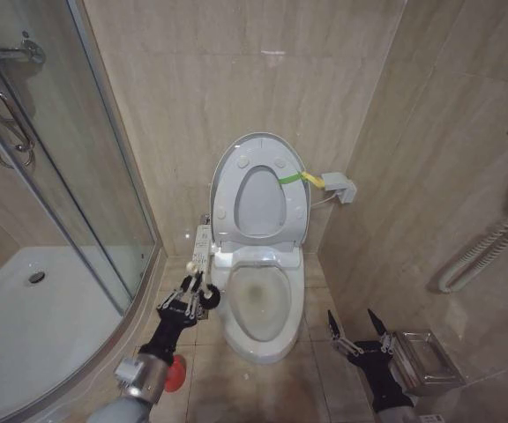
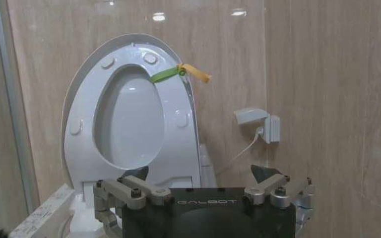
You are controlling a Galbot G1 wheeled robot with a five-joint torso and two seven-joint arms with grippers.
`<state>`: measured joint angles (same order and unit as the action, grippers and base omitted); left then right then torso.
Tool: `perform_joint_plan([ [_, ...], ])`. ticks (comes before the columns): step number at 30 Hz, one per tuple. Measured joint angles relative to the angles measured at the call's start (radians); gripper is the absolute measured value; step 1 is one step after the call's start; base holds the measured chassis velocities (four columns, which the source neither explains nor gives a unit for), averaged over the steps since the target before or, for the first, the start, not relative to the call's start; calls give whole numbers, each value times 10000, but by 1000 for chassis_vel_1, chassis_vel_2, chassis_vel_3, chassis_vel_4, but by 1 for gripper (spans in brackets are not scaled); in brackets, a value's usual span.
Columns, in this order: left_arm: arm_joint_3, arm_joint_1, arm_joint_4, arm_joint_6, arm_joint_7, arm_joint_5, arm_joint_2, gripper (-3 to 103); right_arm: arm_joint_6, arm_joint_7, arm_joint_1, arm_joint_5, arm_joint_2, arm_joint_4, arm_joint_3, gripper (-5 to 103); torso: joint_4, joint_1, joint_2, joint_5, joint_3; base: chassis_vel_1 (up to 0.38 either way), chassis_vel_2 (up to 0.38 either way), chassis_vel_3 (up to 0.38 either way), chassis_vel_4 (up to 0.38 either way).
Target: Open the toilet lid, clean the toilet bowl with a toilet brush, close the toilet lid, and flush.
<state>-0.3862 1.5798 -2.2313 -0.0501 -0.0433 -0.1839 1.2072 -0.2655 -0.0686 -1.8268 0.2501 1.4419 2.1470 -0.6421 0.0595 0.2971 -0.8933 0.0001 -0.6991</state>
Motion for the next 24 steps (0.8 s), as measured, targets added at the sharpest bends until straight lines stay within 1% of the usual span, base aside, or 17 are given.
perform_joint_plan([
  [1,0,0,0,0,0,0,0,15,0,0,0,0,0,0,0,100,0,0,0,0,0,0,0,0,0],
  [4,-364,784,9,-289,-85,20,375,15,0,3,0,0,0,-1,0,100,-1,0,0,0,0,0,0,0,0],
  [5,-364,784,9,-289,-85,20,375,15,0,3,0,0,0,-1,0,100,-1,0,0,0,0,0,0,0,0],
  [8,-616,1405,-44,-518,-105,305,720,15,0,0,0,0,0,-1,0,100,-1,0,0,1,0,0,0,0,0],
  [13,-763,1675,194,-731,-106,660,971,15,0,0,0,0,0,0,0,100,0,0,0,1,0,0,0,0,0],
  [14,-872,1701,572,-1020,-64,745,1091,15,0,0,0,0,0,0,0,100,0,1,0,1,0,0,0,0,0],
  [16,-982,1671,1401,-1466,18,650,1286,15,0,1,0,0,0,0,0,100,0,1,0,-3,0,0,0,0,0],
  [17,-982,1671,1401,-1466,18,650,1286,15,0,1,0,0,0,0,0,100,0,1,0,-3,0,0,0,0,0],
  [19,-1044,1592,1948,-1664,47,381,1491,15,0,0,0,0,0,0,0,100,-1,1,0,-1,0,0,0,0,0],
  [20,-1086,1517,2141,-1785,79,352,1563,15,0,0,0,0,0,0,0,100,-1,1,0,-2,-1,0,0,0,0],
  [24,-1220,1297,2611,-1967,138,325,1642,15,0,0,0,0,0,0,0,100,0,1,0,0,-1,0,0,0,0],
])
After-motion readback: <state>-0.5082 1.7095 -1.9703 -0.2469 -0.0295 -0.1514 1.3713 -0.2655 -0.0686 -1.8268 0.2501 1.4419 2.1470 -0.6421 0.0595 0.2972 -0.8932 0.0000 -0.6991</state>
